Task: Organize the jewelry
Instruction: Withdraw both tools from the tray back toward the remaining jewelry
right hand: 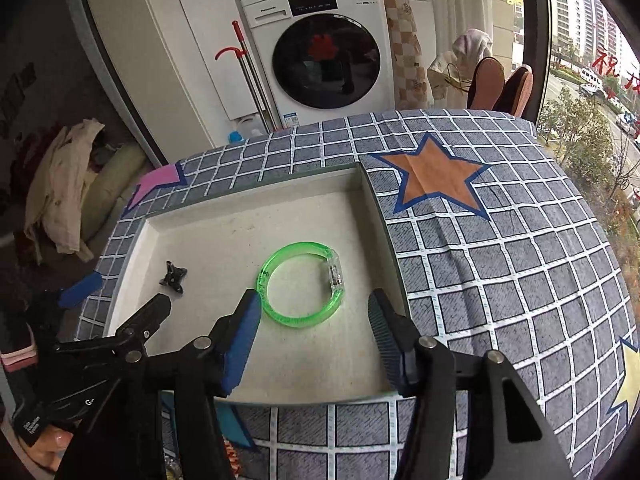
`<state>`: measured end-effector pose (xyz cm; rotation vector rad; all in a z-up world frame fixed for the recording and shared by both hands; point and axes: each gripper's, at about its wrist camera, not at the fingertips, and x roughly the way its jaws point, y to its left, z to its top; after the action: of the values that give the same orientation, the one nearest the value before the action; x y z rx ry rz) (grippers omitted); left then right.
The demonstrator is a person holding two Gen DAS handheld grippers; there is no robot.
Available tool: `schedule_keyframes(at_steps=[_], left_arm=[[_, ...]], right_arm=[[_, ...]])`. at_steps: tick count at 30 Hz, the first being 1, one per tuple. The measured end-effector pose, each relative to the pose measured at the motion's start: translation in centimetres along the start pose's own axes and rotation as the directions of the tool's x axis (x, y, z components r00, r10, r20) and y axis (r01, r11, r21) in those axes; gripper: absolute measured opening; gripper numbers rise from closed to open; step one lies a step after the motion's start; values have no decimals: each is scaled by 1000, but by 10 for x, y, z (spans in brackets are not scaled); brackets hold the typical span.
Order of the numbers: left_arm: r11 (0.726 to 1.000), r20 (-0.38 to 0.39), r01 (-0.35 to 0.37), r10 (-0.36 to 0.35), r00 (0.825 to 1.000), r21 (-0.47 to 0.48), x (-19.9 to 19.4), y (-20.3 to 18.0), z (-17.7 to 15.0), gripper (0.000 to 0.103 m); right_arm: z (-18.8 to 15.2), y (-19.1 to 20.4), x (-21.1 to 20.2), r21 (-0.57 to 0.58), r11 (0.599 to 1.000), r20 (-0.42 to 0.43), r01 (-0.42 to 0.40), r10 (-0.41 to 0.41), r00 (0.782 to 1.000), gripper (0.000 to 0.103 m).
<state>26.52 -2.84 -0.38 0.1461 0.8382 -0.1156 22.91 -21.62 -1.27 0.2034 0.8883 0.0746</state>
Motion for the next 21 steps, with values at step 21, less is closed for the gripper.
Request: schedule_keyframes(at_steps=[21], left_arm=[[995,36,90,-92,995,37,-106,2,-109,103]], right_arm=[[-95,-7,-90,44,992,39,-118,116,992,103]])
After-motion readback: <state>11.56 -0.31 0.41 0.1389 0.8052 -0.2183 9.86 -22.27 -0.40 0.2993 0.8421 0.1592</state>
